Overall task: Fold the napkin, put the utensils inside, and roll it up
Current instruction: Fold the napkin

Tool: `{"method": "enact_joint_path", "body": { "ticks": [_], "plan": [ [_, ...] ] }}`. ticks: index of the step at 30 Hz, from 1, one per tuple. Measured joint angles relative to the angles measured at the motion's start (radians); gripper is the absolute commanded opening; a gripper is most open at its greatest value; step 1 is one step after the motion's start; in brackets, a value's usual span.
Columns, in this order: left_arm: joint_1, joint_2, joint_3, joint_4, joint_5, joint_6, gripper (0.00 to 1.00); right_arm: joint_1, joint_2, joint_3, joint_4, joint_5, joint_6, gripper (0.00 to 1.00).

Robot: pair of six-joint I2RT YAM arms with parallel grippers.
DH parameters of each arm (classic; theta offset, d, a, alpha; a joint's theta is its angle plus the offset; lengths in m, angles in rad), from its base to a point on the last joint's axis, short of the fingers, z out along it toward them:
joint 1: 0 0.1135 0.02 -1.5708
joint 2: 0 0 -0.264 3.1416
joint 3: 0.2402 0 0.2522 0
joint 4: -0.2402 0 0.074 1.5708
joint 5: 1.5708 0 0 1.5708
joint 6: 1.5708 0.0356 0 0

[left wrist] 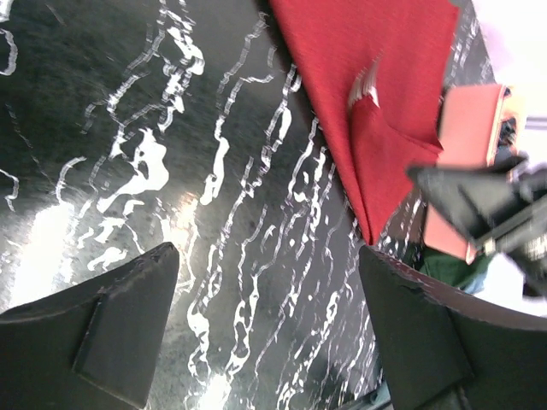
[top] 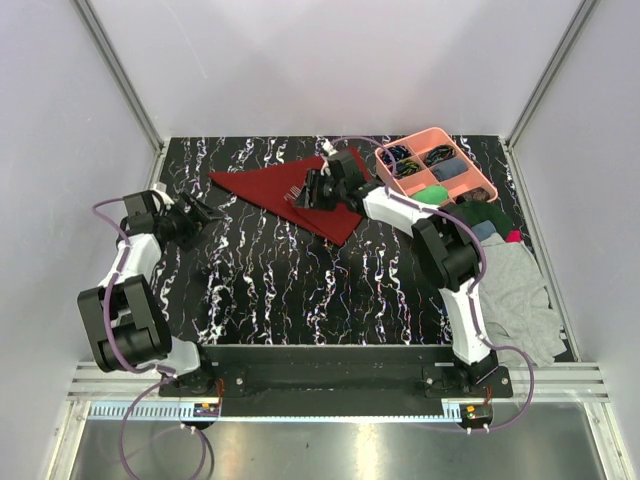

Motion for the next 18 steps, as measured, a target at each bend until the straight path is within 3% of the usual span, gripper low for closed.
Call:
{"method": "enact_joint_path", "body": {
  "ticks": [7,11,18],
  "plan": [
    [-0.026,0.103,0.0,0.17,-0.054,-0.114,0.73,0.0,-0.146,-0.216,0.032,0.002,-0.004,0.56],
    [-0.04,0.228,0.014,0.274,-0.073,-0.192,0.72,0.0,-0.206,-0.262,0.036,0.012,-0.025,0.55],
    [-0.048,0.376,0.144,0.28,-0.099,-0.218,0.7,0.002,-0.239,-0.291,0.033,0.035,-0.142,0.55]
  ]
}}
